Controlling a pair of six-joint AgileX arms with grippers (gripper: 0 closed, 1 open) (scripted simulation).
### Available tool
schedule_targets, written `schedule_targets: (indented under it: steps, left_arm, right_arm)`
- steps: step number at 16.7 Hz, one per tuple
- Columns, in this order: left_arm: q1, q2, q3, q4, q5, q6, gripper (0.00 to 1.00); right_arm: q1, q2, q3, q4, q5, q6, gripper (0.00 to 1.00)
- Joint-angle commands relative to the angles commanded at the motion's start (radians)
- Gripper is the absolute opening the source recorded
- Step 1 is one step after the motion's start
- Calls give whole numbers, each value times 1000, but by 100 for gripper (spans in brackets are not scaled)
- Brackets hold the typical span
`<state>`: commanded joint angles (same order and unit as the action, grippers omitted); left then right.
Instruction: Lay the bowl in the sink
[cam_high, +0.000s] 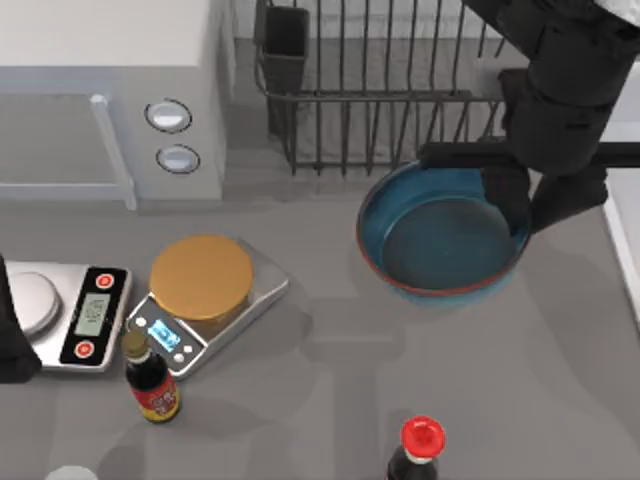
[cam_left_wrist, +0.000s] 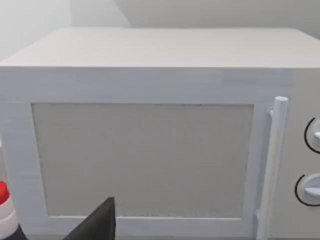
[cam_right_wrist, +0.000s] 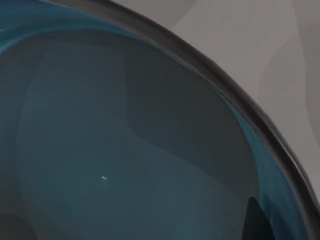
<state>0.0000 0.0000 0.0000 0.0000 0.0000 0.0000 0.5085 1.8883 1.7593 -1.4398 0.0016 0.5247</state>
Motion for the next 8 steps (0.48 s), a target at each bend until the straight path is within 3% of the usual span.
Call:
schedule_targets:
  steps: [4,8]
  left_arm:
    - [0,0,0,0,0,0,100]
    - [0,0,0,0,0,0,100]
  right_arm:
    - [-6,0,-20,33,-15,-6,0]
    - [-69,-37,-135,219,-88,-45,0]
